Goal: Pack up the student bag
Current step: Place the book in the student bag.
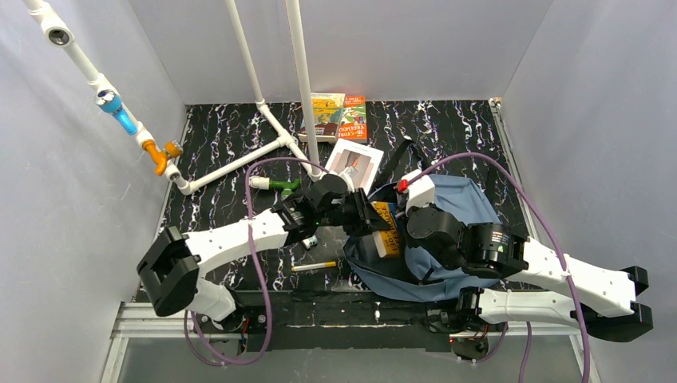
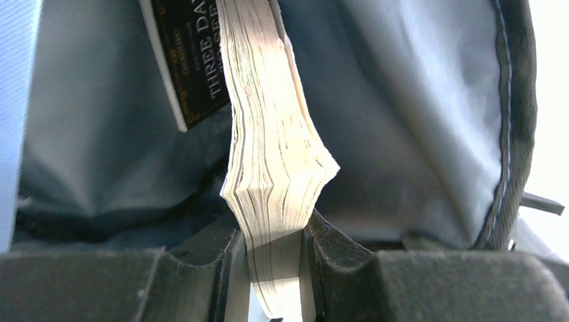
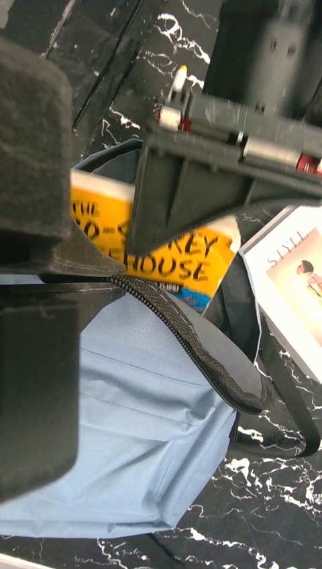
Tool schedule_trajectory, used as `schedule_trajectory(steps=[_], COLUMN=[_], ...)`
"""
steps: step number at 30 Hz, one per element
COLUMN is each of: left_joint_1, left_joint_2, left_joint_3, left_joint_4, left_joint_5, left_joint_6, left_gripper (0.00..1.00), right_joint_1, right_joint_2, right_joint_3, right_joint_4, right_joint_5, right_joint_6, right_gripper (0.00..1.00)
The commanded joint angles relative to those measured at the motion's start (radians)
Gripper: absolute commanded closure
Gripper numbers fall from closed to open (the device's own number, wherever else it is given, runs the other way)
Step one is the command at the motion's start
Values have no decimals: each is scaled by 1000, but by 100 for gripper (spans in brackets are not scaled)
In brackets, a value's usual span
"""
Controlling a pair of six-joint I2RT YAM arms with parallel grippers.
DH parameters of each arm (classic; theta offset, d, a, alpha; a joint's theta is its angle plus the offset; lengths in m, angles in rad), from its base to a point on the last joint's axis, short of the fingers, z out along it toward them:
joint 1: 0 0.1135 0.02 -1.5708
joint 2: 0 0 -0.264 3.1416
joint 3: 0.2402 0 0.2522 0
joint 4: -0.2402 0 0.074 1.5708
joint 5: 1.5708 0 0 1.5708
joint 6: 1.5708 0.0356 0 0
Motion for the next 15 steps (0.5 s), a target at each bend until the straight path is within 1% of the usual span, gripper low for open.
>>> schedule_trajectory(steps=[1, 4, 6, 12, 13, 15], left_joint_1=[6, 4, -1, -39, -48, -52], left_joint_2=[72, 209, 284, 419, 452, 520], left_joint_3=[-11, 32, 69, 107, 120, 173], left_joint_4=[315, 392, 428, 534, 538, 537], left_joint_5=[34, 75, 74, -62, -76, -57], left_joint_6=[-142, -163, -155, -92, -81, -71], left_gripper=[100, 100, 100, 100, 100, 100], right_joint_1=[6, 6, 6, 6, 6, 6], right_joint_2=[-5, -6, -7, -18, -16, -11], right_joint_3=[19, 24, 32, 39, 38, 35], right_joint_4=[132, 143, 139, 131, 132, 131], right_joint_5=[-11, -18, -15, -14, -14, -18], right_joint_6=[14, 14, 14, 23, 26, 28], right_gripper=[99, 99, 99, 99, 99, 99])
